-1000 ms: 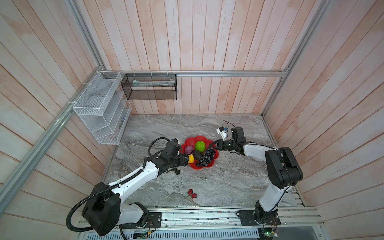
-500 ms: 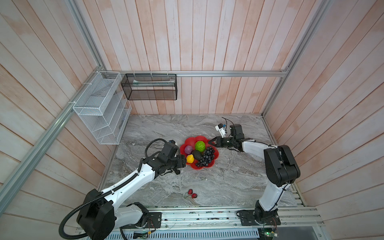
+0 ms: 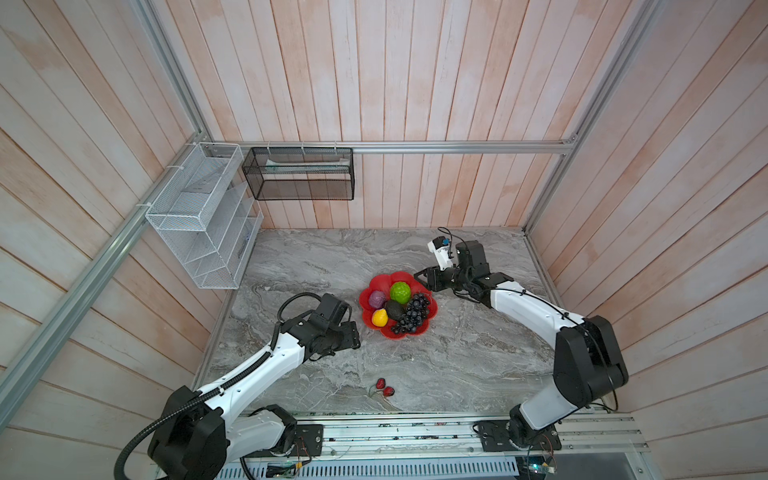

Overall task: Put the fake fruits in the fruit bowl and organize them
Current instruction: 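Open the right gripper over the grapes while the left gripper moves toward the black cherries, then lower the left gripper onto the black cherry pair and close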

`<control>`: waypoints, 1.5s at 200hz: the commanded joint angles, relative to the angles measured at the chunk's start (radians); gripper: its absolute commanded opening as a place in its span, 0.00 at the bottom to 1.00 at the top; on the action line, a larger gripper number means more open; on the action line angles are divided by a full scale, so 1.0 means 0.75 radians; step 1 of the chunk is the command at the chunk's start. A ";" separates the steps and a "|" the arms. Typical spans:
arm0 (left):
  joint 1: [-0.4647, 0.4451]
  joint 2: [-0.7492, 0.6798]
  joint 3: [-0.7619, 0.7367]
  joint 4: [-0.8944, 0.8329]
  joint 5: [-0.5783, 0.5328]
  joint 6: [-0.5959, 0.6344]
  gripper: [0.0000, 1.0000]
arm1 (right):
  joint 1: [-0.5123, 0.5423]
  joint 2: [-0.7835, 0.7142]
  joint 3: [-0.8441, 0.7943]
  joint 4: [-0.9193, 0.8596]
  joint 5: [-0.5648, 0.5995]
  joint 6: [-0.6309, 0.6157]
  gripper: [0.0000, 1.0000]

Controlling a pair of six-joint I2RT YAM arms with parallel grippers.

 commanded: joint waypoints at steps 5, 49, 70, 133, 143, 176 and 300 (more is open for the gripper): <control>0.018 0.054 -0.021 0.030 0.007 -0.010 0.67 | 0.002 -0.102 -0.063 0.033 0.105 0.012 0.45; 0.035 0.204 0.015 0.142 -0.044 0.078 0.61 | 0.014 -0.194 -0.107 0.058 0.088 0.063 0.42; 0.037 0.275 0.021 0.214 -0.033 0.124 0.59 | 0.035 -0.199 -0.110 0.050 0.103 0.060 0.40; 0.044 0.353 0.063 0.276 -0.092 0.193 0.53 | 0.048 -0.142 -0.163 0.076 0.091 0.079 0.35; 0.046 0.364 0.073 0.285 -0.105 0.202 0.50 | 0.050 -0.135 -0.164 0.077 0.091 0.080 0.34; 0.046 0.417 0.095 0.310 -0.098 0.222 0.37 | 0.053 -0.115 -0.167 0.076 0.102 0.074 0.30; 0.047 0.253 0.055 0.279 -0.104 0.233 0.00 | 0.072 -0.102 -0.178 0.094 0.112 0.089 0.25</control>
